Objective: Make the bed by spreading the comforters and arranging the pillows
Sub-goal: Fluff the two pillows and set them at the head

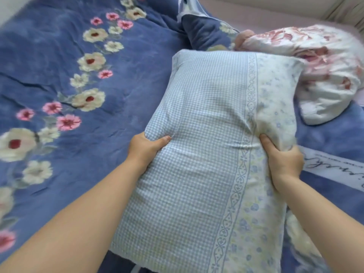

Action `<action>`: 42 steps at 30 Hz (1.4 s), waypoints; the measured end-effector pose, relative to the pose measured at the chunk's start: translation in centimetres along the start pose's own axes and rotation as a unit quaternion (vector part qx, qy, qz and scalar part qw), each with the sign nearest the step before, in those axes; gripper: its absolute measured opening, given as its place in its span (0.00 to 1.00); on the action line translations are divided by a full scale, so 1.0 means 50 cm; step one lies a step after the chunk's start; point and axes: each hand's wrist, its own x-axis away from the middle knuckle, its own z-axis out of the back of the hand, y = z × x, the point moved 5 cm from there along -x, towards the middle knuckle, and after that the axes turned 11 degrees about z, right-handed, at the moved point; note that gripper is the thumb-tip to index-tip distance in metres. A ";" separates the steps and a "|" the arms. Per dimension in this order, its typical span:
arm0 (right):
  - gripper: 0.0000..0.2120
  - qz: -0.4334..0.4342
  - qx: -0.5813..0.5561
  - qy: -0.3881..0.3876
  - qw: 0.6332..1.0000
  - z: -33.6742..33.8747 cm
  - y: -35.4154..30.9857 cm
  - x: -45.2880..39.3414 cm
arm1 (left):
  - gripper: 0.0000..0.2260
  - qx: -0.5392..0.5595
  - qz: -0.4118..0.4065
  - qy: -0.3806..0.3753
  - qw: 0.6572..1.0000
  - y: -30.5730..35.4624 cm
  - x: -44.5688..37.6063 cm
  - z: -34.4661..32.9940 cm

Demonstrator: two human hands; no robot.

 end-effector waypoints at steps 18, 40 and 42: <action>0.21 0.136 -0.155 -0.108 0.973 -0.427 -0.466 0.522 | 0.05 0.050 -0.017 0.205 0.977 -0.067 0.066 0.856; 0.54 -0.044 0.033 -0.452 0.890 -0.913 -0.418 0.653 | 0.49 -0.221 0.294 -0.039 0.929 -0.175 -0.324 1.124; 0.57 -0.060 0.010 -0.449 0.892 -0.909 -0.403 0.672 | 0.53 -0.214 0.376 -0.073 0.899 -0.220 -0.318 1.140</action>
